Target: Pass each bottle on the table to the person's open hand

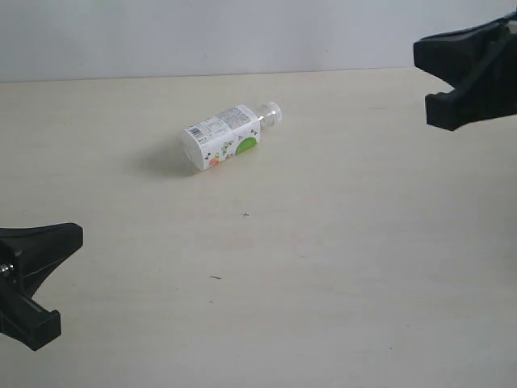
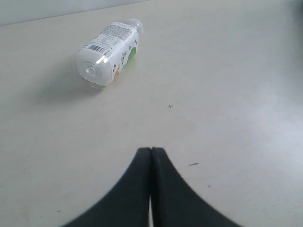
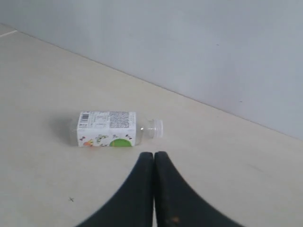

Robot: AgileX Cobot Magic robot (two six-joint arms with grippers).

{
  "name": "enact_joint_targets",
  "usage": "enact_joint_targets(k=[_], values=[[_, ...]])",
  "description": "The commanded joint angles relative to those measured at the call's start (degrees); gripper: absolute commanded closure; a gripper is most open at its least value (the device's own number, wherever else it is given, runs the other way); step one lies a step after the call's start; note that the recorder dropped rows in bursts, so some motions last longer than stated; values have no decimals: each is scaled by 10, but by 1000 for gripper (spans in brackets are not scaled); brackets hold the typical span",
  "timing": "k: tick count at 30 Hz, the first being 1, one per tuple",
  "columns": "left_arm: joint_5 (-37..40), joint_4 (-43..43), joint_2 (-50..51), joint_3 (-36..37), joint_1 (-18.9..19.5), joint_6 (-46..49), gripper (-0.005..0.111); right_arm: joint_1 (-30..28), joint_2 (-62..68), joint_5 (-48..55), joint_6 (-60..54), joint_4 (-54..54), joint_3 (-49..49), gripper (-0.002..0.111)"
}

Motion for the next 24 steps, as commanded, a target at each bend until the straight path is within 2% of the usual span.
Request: enact_joint_targets(k=[1, 12, 20, 24], values=[[-5, 1, -4, 1, 1, 1, 107, 0, -59, -70, -13, 36, 39, 108], [-5, 1, -4, 1, 1, 1, 107, 0, -167, -73, 20, 44, 68, 108], [-5, 1, -4, 1, 1, 1, 107, 0, -168, -64, 34, 48, 68, 108], [-37, 1, -4, 1, 1, -1, 107, 0, -168, -64, 34, 48, 68, 108]])
